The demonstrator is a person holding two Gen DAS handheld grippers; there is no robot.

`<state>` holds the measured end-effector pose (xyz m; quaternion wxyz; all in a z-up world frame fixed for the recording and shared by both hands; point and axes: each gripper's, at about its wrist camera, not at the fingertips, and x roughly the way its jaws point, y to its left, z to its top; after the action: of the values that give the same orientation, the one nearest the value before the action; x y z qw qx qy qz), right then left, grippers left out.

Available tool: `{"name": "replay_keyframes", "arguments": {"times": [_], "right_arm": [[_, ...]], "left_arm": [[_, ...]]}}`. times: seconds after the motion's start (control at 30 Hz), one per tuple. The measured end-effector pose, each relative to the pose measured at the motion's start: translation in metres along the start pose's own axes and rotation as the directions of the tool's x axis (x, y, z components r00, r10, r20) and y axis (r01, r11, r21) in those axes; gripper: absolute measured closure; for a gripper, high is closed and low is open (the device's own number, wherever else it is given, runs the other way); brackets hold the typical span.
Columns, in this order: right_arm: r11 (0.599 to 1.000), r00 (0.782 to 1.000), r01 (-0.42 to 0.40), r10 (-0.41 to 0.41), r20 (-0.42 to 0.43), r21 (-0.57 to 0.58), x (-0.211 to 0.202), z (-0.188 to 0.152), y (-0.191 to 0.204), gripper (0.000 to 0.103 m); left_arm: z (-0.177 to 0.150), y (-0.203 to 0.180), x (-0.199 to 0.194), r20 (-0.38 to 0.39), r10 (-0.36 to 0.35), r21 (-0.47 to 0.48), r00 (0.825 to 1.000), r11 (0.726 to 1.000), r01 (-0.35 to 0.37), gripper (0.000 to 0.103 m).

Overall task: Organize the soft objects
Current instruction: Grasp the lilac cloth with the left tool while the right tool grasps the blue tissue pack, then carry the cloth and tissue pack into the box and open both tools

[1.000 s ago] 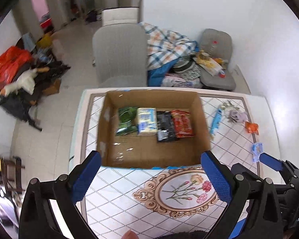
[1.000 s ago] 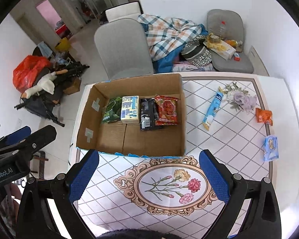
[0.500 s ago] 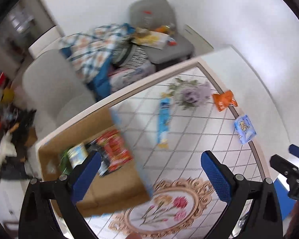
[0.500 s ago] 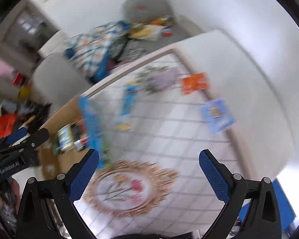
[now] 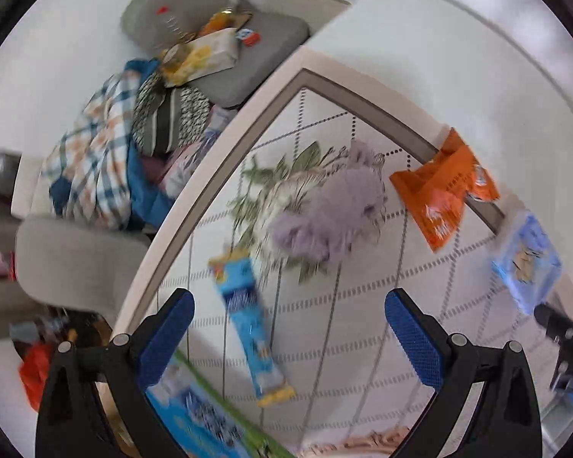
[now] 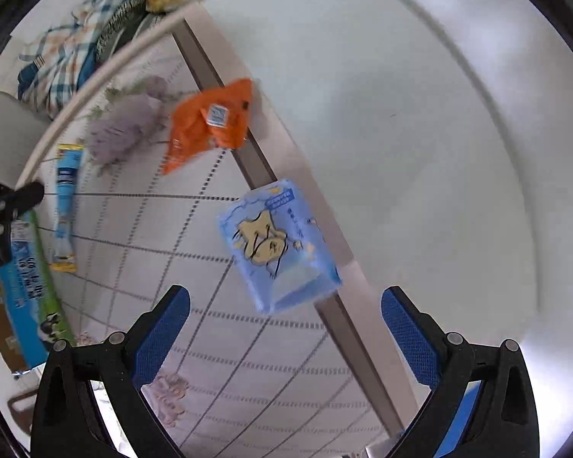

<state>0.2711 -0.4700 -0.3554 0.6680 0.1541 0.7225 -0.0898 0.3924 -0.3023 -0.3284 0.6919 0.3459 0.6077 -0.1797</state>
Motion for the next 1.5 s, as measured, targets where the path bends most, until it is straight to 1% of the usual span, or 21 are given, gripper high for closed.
{"name": "replay_keyframes", "arguments": {"times": [0.13, 0.23, 0.3, 0.37, 0.43, 0.47, 0.5, 0.53, 0.57, 0.73, 0.8, 0.83, 0.9, 0.97, 1.07, 1.13, 1.23, 1.27, 1.33, 1.4, 1.5], "right_arm": [[1.000, 0.998, -0.026, 0.026, -0.061, -0.011, 0.038, 0.012, 0.003, 0.001], [1.000, 0.996, -0.031, 0.031, -0.081, 0.002, 0.057, 0.020, 0.002, 0.001], [0.999, 0.995, -0.038, 0.039, -0.088, 0.015, 0.064, 0.023, 0.000, 0.001], [0.999, 0.995, -0.035, 0.037, -0.089, 0.025, 0.070, 0.025, -0.002, 0.004], [0.999, 0.995, -0.025, 0.028, -0.095, 0.029, 0.074, 0.027, -0.005, 0.010], [0.999, 0.995, -0.017, 0.020, -0.097, 0.028, 0.076, 0.028, -0.006, 0.015], [1.000, 0.995, -0.008, 0.011, -0.101, 0.027, 0.077, 0.029, -0.007, 0.021], [1.000, 0.995, -0.008, 0.012, -0.103, 0.030, 0.078, 0.029, -0.009, 0.023], [0.999, 0.995, -0.012, 0.016, -0.102, 0.034, 0.079, 0.029, -0.011, 0.025], [0.999, 0.997, 0.015, -0.012, -0.078, 0.034, 0.076, 0.025, -0.015, 0.038], [0.999, 0.998, 0.022, -0.019, -0.063, 0.043, 0.072, 0.021, -0.009, 0.046], [0.999, 0.998, 0.025, -0.023, -0.057, 0.046, 0.069, 0.019, -0.005, 0.048], [0.998, 0.999, 0.021, -0.018, -0.045, 0.060, 0.065, 0.016, -0.005, 0.055], [0.997, 0.999, 0.008, -0.005, -0.042, 0.073, 0.062, 0.012, -0.004, 0.057], [0.995, 0.999, -0.011, 0.015, -0.041, 0.099, 0.057, 0.001, -0.003, 0.060], [0.995, 0.999, -0.019, 0.023, -0.031, 0.099, 0.049, -0.005, 0.000, 0.060], [0.993, 0.999, -0.048, 0.049, -0.009, 0.105, 0.031, -0.016, 0.006, 0.060], [0.993, 0.998, -0.058, 0.058, -0.002, 0.103, 0.027, -0.021, 0.011, 0.060], [0.993, 0.997, -0.081, 0.080, 0.019, 0.086, 0.008, -0.031, 0.026, 0.060], [0.992, 0.993, -0.113, 0.111, 0.043, 0.061, -0.011, -0.040, 0.042, 0.060], [0.989, 0.986, -0.146, 0.145, 0.081, 0.003, -0.046, -0.053, 0.078, 0.060]], "left_arm": [[0.031, -0.009, 0.035, -0.055, 0.021, 0.081, 0.998, 0.997, -0.016, 0.001], [0.045, -0.016, 0.059, -0.102, 0.047, 0.148, 0.994, 0.989, -0.032, 0.001], [0.053, -0.021, 0.075, -0.130, 0.048, 0.187, 0.990, 0.982, -0.023, 0.001], [0.058, -0.026, 0.083, -0.143, 0.027, 0.197, 0.989, 0.980, 0.001, 0.021], [0.057, -0.030, 0.090, -0.181, -0.018, 0.197, 0.983, 0.979, 0.054, 0.052], [0.055, -0.033, 0.093, -0.211, -0.047, 0.187, 0.976, 0.979, 0.087, 0.057], [0.055, -0.033, 0.090, -0.197, -0.069, 0.176, 0.978, 0.979, 0.105, 0.063], [0.054, -0.035, 0.090, -0.207, -0.088, 0.163, 0.974, 0.979, 0.123, 0.067], [0.051, -0.035, 0.091, -0.225, -0.127, 0.124, 0.966, 0.980, 0.158, 0.067], [0.028, -0.037, 0.085, -0.208, -0.166, 0.013, 0.964, 0.985, 0.173, 0.070], [0.016, -0.037, 0.082, -0.198, -0.198, -0.045, 0.960, 0.980, 0.193, 0.071], [0.011, -0.037, 0.079, -0.190, -0.210, -0.075, 0.959, 0.977, 0.199, 0.071], [-0.003, -0.036, 0.073, -0.168, -0.263, -0.139, 0.950, 0.960, 0.241, 0.071], [-0.017, -0.036, 0.067, -0.152, -0.319, -0.194, 0.935, 0.938, 0.288, 0.071], [-0.039, -0.035, 0.054, -0.112, -0.350, -0.242, 0.930, 0.917, 0.316, 0.071], [-0.057, -0.033, 0.042, -0.084, -0.378, -0.285, 0.922, 0.896, 0.342, 0.071], [-0.085, -0.024, 0.023, -0.034, -0.412, -0.344, 0.911, 0.860, 0.377, 0.071], [-0.100, -0.019, 0.012, -0.004, -0.433, -0.371, 0.901, 0.838, 0.401, 0.071], [-0.119, -0.013, -0.004, 0.034, -0.448, -0.404, 0.893, 0.812, 0.422, 0.071], [-0.147, 0.005, -0.024, 0.086, -0.455, -0.447, 0.886, 0.778, 0.442, 0.071], [-0.181, 0.036, -0.053, 0.156, -0.439, -0.499, 0.885, 0.738, 0.454, 0.071]]}}
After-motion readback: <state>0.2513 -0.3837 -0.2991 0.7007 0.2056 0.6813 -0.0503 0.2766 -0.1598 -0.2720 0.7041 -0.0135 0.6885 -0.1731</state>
